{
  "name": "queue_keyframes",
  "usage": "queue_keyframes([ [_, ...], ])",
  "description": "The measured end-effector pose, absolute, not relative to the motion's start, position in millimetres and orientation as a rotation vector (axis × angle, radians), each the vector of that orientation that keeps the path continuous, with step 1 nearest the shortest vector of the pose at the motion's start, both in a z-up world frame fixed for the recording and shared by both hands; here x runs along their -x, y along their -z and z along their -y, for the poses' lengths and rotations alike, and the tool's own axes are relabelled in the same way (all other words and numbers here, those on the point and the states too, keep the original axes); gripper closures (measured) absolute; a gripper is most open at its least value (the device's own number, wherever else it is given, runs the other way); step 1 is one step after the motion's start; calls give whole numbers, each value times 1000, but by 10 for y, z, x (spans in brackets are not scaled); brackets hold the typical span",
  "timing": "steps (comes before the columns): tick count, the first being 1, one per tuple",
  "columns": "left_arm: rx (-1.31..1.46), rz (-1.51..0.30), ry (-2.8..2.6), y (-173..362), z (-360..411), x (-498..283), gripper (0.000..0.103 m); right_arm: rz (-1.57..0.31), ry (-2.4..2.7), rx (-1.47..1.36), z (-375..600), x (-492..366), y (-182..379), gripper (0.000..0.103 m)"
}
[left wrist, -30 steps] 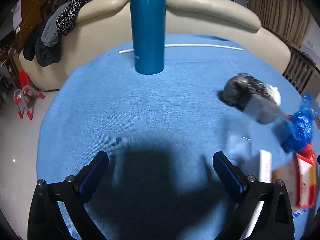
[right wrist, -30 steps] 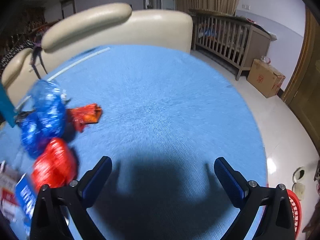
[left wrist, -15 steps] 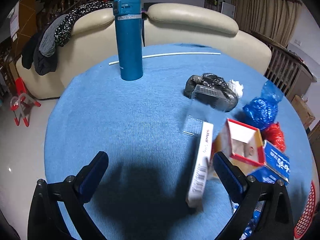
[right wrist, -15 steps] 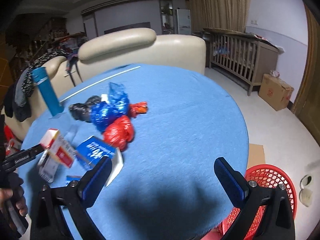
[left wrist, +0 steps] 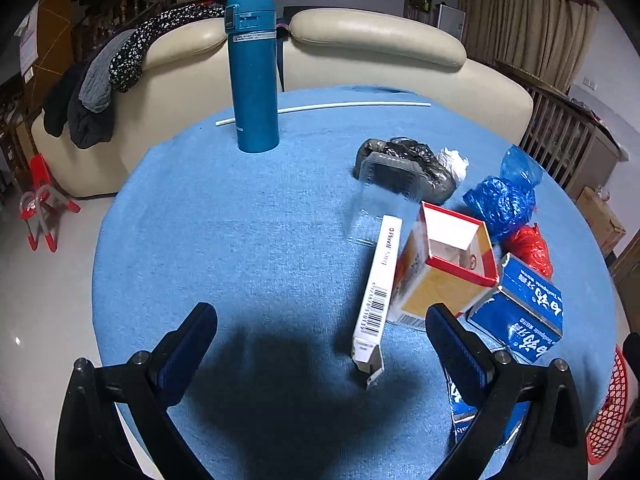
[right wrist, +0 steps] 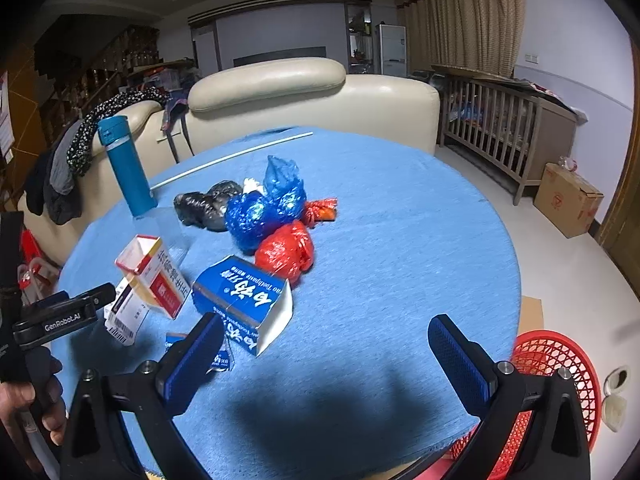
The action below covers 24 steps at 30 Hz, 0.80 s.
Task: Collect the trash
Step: 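Lower the left tool onto the white pill box while the right tool reaches the crumpled blue medicine box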
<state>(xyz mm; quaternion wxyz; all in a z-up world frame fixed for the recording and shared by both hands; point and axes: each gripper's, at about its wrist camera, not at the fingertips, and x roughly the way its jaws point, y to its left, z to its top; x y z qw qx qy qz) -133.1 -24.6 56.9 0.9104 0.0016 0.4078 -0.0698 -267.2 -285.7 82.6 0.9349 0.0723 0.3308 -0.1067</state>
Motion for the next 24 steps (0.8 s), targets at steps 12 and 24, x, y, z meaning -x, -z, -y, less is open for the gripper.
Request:
queue_keyframes([
  [12, -21, -815, 174, -660, 348, 1470, 0, -670, 193, -173, 2851, 2724, -761, 0],
  [24, -21, -799, 223, -722, 402, 1695, 0, -683, 167, -180, 2863, 2726, -723, 0],
])
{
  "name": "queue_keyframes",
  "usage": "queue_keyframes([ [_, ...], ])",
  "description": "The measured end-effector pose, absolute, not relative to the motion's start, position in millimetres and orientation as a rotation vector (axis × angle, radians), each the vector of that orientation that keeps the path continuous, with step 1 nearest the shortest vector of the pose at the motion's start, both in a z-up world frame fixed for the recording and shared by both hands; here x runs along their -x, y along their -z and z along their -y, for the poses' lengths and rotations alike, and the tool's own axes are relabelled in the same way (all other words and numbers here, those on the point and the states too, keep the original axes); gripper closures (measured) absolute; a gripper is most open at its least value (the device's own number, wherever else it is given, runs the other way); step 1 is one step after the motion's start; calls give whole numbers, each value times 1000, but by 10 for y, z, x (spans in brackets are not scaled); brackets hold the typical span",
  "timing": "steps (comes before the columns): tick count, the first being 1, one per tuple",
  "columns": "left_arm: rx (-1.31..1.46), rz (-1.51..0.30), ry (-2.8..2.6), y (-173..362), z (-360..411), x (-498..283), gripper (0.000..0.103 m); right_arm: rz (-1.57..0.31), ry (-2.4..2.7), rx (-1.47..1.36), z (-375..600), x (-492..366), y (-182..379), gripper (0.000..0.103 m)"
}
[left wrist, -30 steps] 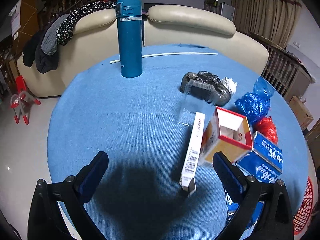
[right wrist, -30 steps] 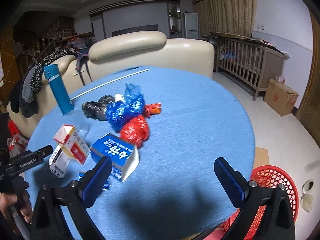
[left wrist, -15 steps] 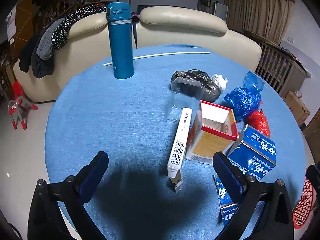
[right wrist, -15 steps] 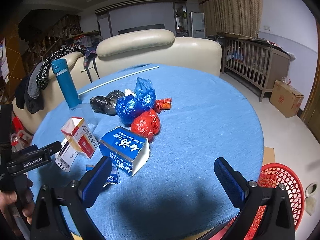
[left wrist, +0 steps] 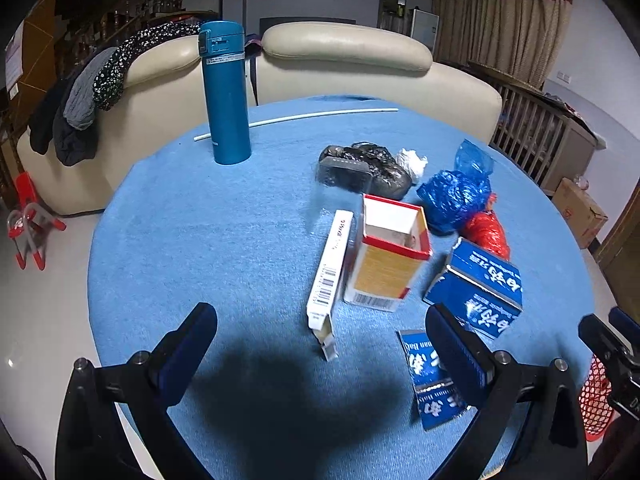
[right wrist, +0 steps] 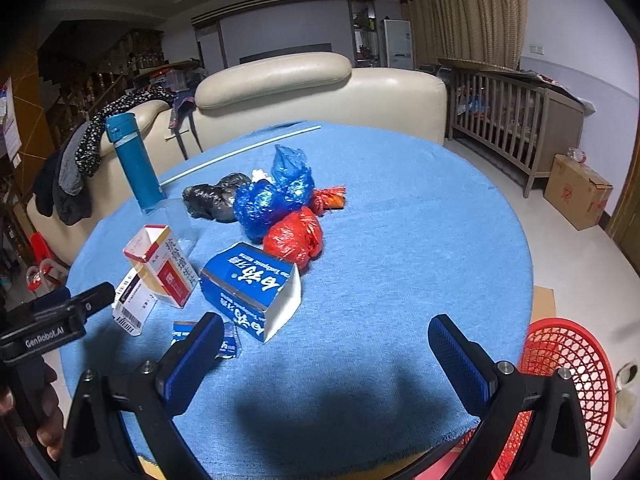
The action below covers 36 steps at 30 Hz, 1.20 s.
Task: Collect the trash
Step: 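Lower the left tool onto the white pill box while the right tool reaches the crumpled blue medicine box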
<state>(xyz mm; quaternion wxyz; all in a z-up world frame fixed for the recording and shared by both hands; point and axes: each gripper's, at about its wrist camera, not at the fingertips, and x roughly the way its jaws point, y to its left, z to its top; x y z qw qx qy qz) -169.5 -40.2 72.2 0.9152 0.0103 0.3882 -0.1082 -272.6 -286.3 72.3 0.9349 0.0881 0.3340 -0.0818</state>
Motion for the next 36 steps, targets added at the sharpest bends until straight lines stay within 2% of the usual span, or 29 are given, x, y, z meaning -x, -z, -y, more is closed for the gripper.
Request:
queue_keyframes([
  [19, -14, -808, 207, -617, 200, 1761, 0, -728, -1, -183, 2587, 2669, -675, 0],
  [36, 40, -814, 159, -602, -94, 1655, 0, -907, -105, -417, 2236, 2204, -214, 0],
])
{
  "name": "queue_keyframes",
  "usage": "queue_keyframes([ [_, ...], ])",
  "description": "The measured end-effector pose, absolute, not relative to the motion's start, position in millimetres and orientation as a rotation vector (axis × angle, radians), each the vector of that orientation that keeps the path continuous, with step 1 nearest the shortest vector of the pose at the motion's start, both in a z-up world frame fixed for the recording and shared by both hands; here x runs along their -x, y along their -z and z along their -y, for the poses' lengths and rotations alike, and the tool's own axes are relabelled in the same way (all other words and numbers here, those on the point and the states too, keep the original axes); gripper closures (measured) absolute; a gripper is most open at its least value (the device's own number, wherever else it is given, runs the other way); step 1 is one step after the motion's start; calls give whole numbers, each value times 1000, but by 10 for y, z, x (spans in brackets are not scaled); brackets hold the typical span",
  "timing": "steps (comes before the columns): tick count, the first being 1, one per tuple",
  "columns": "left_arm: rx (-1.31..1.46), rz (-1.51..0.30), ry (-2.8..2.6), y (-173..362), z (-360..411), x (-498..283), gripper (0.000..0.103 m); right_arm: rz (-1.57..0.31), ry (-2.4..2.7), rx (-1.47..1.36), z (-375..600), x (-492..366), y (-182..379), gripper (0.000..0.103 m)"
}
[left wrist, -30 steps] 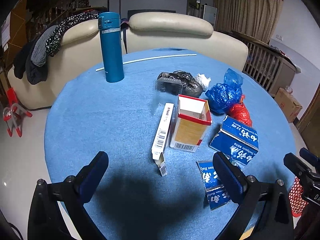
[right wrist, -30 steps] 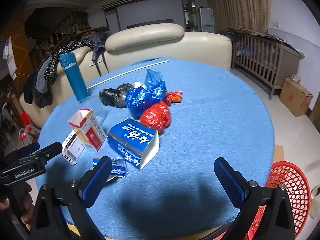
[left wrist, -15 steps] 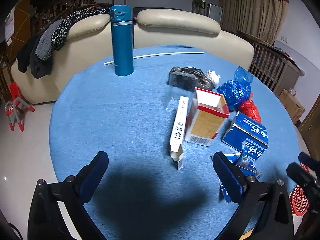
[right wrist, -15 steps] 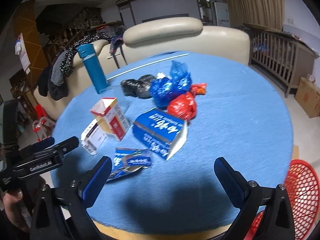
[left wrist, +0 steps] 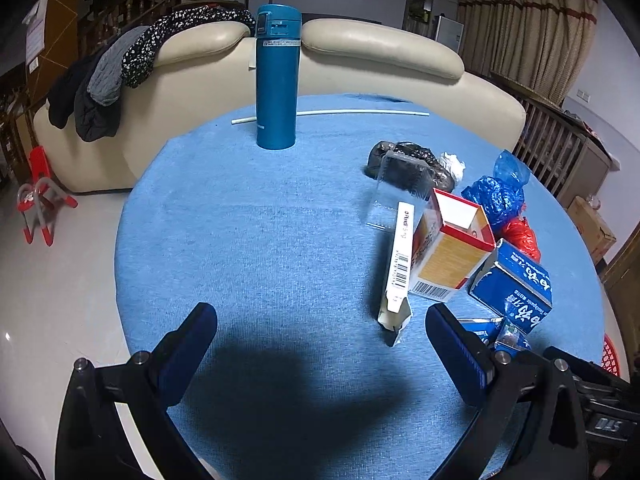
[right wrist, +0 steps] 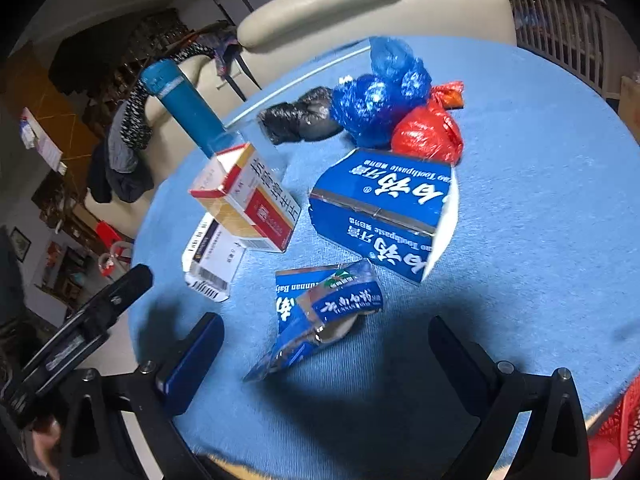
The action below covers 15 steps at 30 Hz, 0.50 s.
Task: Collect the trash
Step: 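Lower the left tool onto the white pill box while the right tool reaches the crumpled blue medicine box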
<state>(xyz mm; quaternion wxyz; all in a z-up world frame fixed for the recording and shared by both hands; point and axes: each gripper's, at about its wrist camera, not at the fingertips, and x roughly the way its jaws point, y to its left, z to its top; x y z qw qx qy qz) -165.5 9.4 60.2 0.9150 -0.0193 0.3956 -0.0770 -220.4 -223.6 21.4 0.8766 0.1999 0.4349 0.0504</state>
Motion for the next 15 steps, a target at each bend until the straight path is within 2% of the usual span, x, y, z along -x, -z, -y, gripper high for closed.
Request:
queue_keyframes([
  [2, 37, -814, 159, -600, -90, 1645, 0, -919, -88, -388, 2171, 2139, -190, 0],
  [5, 35, -814, 160, -593, -95, 1632, 0, -930, -75, -372, 2109, 2091, -154, 11],
  [8, 40, -823, 163, -569, -94, 1602, 0, -925, -65, -359, 2089, 2068, -149, 14],
  [11, 36, -829, 169, -547, -67, 1571, 0, -922, -48, -351, 2109, 2044, -147, 29],
  [13, 22, -834, 176, -530, -12, 1539, 0, -925, -44, -350, 2167, 2011, -145, 47],
  [15, 10, -840, 185, -525, 50, 1500, 0, -926, -61, -363, 2204, 1987, -139, 48],
])
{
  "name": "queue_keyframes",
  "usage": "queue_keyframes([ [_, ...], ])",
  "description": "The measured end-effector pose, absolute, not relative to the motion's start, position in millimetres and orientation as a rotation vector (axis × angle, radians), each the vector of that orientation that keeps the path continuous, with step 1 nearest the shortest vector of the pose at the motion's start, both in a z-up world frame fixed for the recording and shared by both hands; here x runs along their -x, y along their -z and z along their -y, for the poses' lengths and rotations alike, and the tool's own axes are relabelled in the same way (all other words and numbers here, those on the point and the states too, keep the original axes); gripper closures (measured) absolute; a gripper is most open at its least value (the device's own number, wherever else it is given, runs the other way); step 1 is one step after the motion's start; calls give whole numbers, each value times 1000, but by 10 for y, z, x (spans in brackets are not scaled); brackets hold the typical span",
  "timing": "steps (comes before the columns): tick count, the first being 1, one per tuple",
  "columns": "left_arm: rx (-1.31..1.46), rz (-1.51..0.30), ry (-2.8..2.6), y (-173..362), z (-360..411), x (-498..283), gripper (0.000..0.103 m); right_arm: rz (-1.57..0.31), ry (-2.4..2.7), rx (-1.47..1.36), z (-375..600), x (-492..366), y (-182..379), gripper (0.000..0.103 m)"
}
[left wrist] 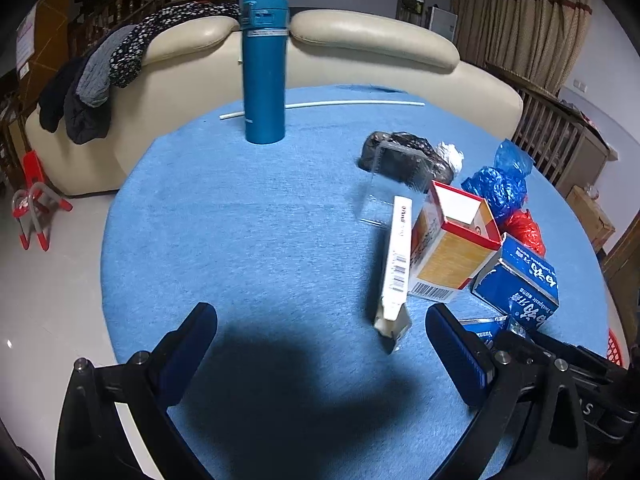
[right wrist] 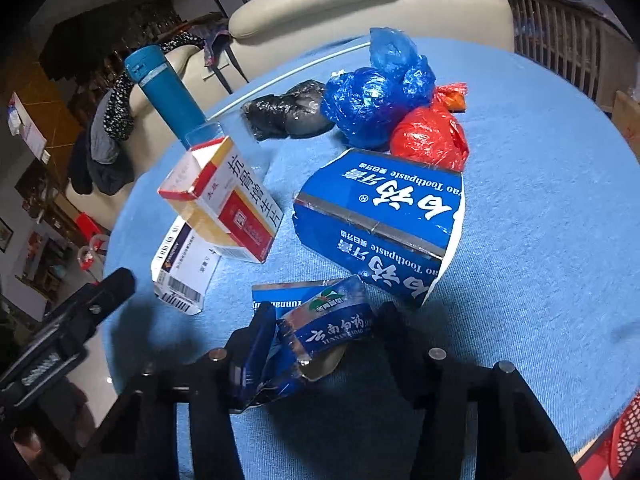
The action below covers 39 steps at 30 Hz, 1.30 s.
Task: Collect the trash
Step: 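Lower the left tool onto the white pill box while the right tool reaches the crumpled blue medicine box, then close the left tool on the white pill box while the right tool grips the crumpled blue box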
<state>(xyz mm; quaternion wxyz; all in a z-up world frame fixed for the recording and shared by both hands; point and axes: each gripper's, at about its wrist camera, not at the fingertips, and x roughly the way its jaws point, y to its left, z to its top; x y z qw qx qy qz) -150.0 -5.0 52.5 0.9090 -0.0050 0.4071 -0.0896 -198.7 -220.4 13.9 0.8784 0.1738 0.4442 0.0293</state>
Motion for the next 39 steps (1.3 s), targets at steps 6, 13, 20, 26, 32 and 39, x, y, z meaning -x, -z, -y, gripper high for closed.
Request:
queue_keyframes([
  [6, -46, -863, 231, -481, 309, 1347, 0, -918, -83, -387, 2262, 2060, -136, 48],
  [13, -114, -906, 207, -354, 442, 1142, 0, -912, -102, -384, 2288, 2129, -136, 48],
  [20, -150, -979, 249, -186, 495, 1057, 51, -906, -114, -390, 2317, 2162, -125, 48],
  [26, -147, -993, 263, -191, 511, 1151, 87, -906, -118, -384, 2304, 2179, -128, 48],
  [32, -143, -962, 257, -259, 500, 1329, 88, -902, -125, -385, 2288, 2218, -138, 48],
  [39, -123, -934, 260, -387, 466, 1502, 88, -873, -128, -384, 2291, 2293, -223, 48],
])
